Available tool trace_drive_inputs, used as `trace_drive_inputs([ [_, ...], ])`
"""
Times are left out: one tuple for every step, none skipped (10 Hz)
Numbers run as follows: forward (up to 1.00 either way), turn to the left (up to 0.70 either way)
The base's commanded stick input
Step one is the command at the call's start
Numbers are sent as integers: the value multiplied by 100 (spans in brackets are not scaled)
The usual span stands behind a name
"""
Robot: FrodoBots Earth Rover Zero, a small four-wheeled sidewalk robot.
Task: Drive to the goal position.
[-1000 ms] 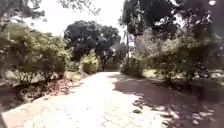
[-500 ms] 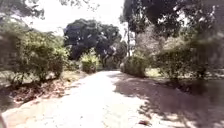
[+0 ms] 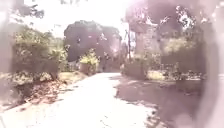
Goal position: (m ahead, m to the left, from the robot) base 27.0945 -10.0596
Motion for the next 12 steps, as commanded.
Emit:
trace_drive_inputs([
  [70, 0],
  [70, 0],
  [70, 0],
  [70, 0],
  [70, 0],
  [70, 0],
  [70, 0],
  [70, 0],
  [70, 0],
  [70, 0],
  [70, 0],
  [70, 0],
])
